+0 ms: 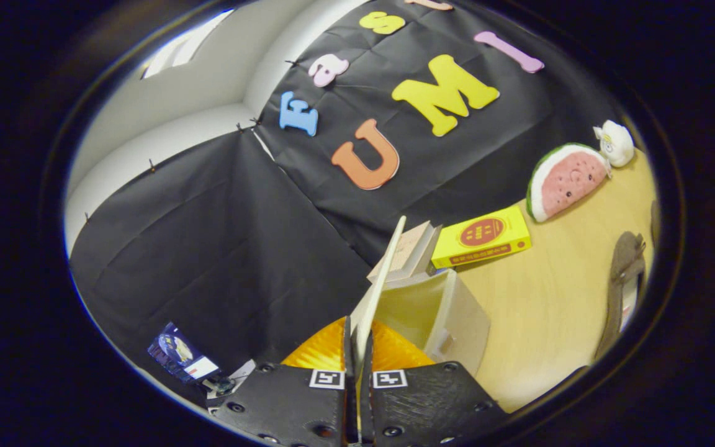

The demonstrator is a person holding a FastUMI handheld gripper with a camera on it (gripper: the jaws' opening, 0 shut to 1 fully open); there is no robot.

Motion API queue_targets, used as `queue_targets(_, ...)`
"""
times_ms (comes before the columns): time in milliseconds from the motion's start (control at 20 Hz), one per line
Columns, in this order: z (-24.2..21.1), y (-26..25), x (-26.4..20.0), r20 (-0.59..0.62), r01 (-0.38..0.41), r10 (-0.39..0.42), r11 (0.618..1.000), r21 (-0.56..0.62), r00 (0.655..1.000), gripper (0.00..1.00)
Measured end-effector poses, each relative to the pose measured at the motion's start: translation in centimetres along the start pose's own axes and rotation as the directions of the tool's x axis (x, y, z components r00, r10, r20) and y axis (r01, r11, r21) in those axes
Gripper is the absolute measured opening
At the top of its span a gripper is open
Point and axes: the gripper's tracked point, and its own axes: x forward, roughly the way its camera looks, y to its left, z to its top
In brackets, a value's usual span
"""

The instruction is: Open the storage box then place both shoes into the box .Put the left shoe in first, then the right shoe, with the right side of both shoes facing outward in a uniform manner.

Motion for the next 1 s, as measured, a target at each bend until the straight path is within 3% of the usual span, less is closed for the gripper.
queue_targets(250, 2.0, 8.4, 3.4, -0.048, -0.049, 0.043, 0.99, -0.133, 0.998, 0.06)
queue_targets(450, 0.0, 14.7, 7.8, -0.105, -0.104, 0.079, 0.961, -0.257, 0.991, 0.15)
queue_targets(550, -1.8, 17.3, 9.5, -0.146, -0.155, 0.119, 0.95, -0.271, 0.982, 0.28)
queue_targets(700, -4.7, 20.6, 11.6, -0.219, -0.215, 0.143, 0.91, -0.353, 0.965, 0.77)
queue_targets(800, -6.6, 22.0, 12.2, -0.237, -0.234, 0.146, 0.883, -0.406, 0.96, 0.95)
queue_targets(1000, -8.5, 22.1, 12.8, -0.23, -0.225, 0.133, 0.868, -0.443, 0.964, 0.95)
